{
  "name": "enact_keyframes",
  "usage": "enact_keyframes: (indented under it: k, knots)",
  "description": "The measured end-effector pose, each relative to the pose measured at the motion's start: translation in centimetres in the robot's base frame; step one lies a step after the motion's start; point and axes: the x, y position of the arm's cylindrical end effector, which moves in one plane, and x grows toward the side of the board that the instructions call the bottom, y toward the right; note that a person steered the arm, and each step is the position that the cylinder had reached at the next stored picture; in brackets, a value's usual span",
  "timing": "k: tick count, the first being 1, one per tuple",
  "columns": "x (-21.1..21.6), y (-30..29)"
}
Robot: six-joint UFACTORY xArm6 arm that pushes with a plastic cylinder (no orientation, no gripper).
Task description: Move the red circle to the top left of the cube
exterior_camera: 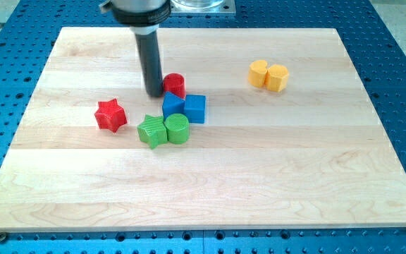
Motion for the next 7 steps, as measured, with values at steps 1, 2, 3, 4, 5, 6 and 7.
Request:
enact_keyframes:
  k: [1,2,3,4,5,6,7]
  knots:
    - [-2.1,3.5]
    - [-4.8,4.0]
    - [-5.7,9.6]
    - [-5.6,9.9]
    - [-5.8,8.4]
    - [-0.9,8.5]
    - [0.1,9.4]
